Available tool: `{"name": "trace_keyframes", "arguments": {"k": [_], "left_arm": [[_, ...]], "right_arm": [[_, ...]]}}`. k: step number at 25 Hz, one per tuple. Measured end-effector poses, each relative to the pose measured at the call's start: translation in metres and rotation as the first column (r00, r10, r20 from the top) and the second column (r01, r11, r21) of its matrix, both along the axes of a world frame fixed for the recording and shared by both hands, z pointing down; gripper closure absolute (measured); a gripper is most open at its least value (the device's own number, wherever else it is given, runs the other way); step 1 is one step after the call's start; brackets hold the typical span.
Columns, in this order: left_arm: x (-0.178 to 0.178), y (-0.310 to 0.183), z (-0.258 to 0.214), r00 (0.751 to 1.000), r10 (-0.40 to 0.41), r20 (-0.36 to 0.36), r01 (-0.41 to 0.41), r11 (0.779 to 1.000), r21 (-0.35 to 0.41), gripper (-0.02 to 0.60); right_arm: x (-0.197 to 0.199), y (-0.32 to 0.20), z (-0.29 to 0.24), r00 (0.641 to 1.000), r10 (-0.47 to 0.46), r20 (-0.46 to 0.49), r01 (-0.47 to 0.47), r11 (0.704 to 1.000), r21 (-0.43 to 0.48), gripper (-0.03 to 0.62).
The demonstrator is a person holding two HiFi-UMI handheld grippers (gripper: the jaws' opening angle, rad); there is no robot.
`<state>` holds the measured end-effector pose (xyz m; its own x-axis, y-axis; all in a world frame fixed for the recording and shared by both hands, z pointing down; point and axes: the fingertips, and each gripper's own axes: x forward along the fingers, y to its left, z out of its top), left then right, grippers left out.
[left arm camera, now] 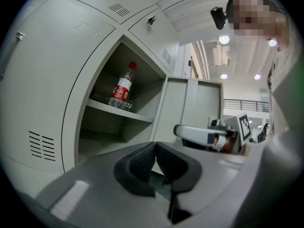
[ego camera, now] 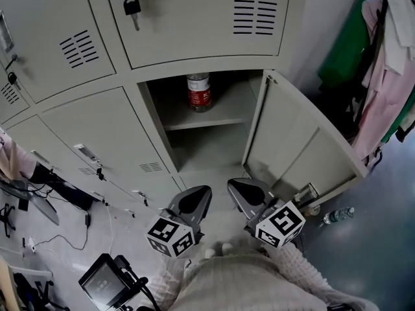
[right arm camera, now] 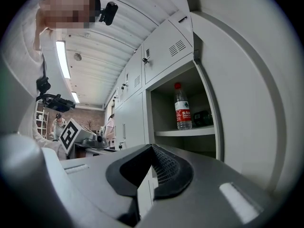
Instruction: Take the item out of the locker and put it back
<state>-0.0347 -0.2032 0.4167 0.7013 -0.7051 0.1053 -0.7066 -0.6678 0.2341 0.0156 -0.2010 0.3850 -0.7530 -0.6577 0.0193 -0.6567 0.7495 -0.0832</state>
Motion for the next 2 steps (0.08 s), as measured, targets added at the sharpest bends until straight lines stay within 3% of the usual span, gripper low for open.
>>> {"name": "trace_keyframes", "arguments": {"k": [2], "left_arm": [[-0.0005, -0.0008, 0.0002, 1.000, -0.002, -0.002, 0.002, 1.000, -0.003, 0.574]], "right_arm": [[0.0003, -0.0002, 0.0006, 1.000, -0.001, -0.002, 0.001, 1.000, -0.004, 0.594]]}}
